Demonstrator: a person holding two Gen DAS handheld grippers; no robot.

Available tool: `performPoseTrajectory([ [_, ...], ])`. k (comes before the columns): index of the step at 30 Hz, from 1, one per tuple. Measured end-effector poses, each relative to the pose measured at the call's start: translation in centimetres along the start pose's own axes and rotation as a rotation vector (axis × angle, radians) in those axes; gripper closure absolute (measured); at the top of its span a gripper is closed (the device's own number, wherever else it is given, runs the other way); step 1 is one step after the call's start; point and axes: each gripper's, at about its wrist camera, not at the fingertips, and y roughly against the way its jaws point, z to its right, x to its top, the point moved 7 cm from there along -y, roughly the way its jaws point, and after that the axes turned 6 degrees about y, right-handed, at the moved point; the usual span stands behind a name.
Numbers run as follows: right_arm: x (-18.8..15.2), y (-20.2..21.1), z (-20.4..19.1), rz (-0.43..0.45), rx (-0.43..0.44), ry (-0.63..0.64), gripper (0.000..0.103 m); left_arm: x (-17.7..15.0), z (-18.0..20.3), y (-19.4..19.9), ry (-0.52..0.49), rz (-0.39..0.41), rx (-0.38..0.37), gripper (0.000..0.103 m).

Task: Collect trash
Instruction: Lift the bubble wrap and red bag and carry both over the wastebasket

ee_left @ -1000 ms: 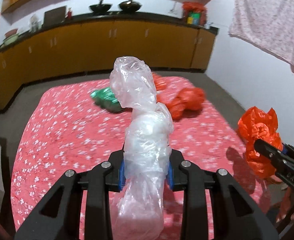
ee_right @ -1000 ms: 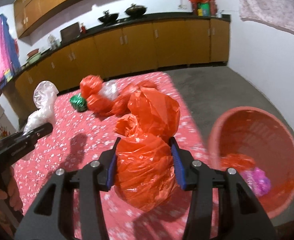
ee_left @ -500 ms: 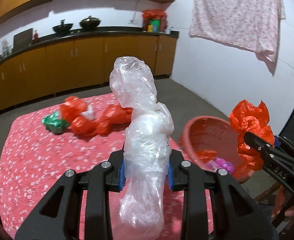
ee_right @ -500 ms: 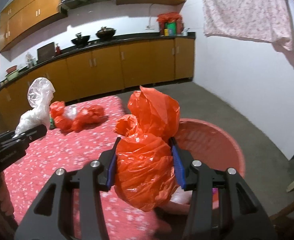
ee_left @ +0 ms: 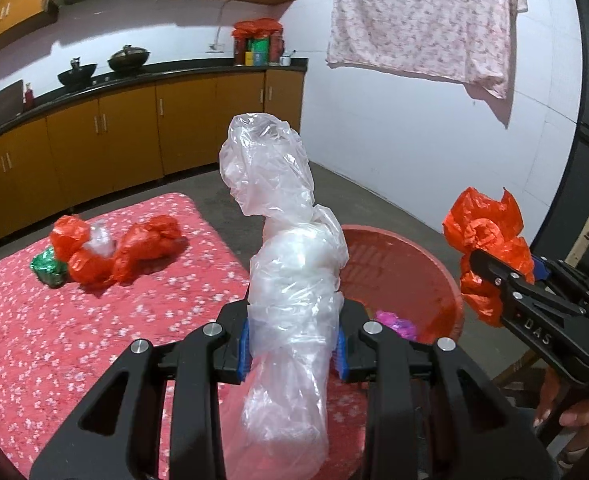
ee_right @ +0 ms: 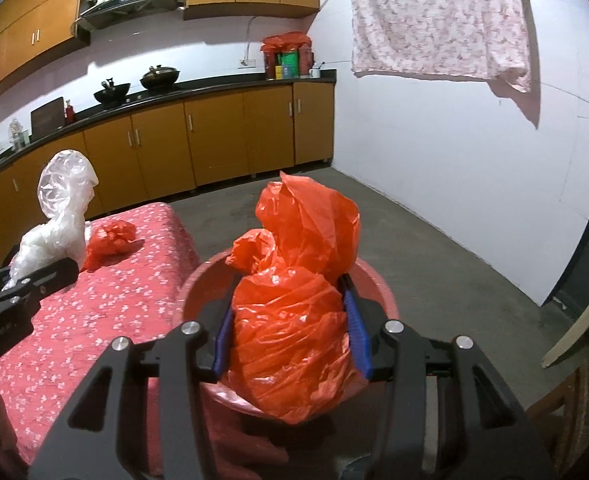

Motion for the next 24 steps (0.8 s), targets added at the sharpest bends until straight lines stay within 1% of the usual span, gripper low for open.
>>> performPoseTrajectory([
  [6,-0.3,-0.2,1.4,0.0,-0.021,-0.021,0.057,-0.6,1.4,-0.8,-0.014,-0.022,-0.026,0.072],
  [24,-0.3,-0.8,2.5,-0.007,-0.036,-0.037,0.057,-0.6,3.5,-2.2,-0.037,-0.05,-0.054,0.072],
])
